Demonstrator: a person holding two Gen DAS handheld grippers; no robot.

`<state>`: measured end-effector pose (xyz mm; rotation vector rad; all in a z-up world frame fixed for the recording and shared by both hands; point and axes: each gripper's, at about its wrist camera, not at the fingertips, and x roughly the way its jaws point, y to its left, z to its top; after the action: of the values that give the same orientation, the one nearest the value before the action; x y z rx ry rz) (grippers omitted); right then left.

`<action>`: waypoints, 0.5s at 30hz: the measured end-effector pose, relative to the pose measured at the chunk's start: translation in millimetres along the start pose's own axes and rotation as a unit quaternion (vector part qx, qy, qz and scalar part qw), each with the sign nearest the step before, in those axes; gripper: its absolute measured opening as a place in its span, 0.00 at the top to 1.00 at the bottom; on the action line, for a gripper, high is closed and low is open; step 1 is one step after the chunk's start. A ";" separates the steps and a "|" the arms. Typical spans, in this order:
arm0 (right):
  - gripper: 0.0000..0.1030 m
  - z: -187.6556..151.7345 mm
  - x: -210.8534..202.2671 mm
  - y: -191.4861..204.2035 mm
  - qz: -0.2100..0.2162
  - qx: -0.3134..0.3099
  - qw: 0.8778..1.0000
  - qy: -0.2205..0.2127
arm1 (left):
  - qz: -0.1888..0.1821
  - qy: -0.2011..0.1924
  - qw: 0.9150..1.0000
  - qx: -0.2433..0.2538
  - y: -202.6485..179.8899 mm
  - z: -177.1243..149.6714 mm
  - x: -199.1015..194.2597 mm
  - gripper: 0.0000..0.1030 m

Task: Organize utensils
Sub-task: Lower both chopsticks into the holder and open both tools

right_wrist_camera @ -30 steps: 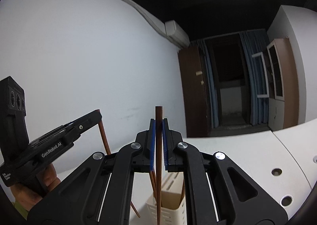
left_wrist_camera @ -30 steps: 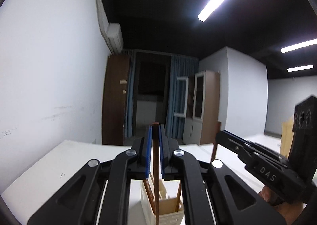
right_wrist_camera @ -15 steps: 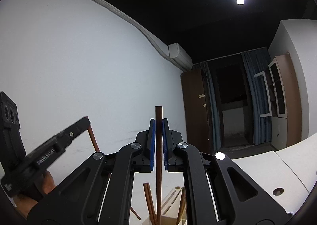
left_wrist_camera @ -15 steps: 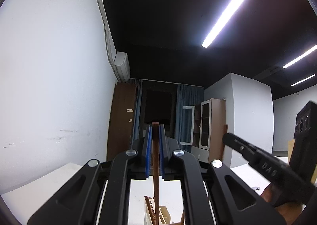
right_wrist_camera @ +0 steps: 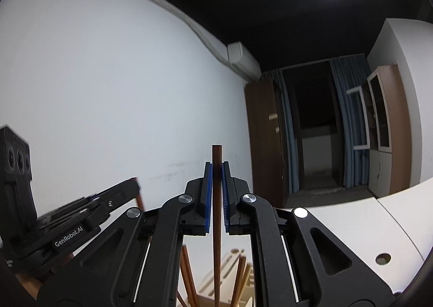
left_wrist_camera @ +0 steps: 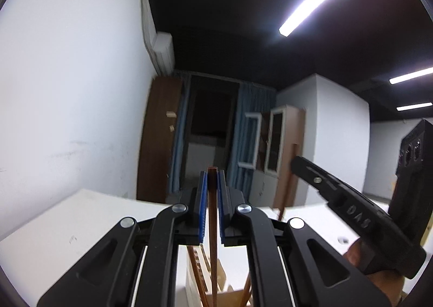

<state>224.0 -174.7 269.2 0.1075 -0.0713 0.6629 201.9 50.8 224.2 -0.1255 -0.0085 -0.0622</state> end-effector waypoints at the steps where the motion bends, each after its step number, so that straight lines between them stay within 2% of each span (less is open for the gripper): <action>1: 0.94 -4.2 2.3 0.9 0.001 -0.001 1.000 0.008 | -0.006 0.011 1.000 0.001 0.7 -2.3 4.1 0.93; 9: 0.94 -18.6 6.2 0.5 -0.012 0.001 0.999 0.045 | 0.000 0.051 0.999 0.016 -3.5 -20.7 28.1 0.93; 15: 0.94 -21.5 14.2 -9.9 -0.012 0.023 0.997 0.073 | 0.003 0.074 0.997 0.020 1.5 -30.9 30.9 0.93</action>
<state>242.0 -171.1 248.5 0.1039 0.0867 0.6473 233.0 46.5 193.7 -0.0810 0.1377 -0.0658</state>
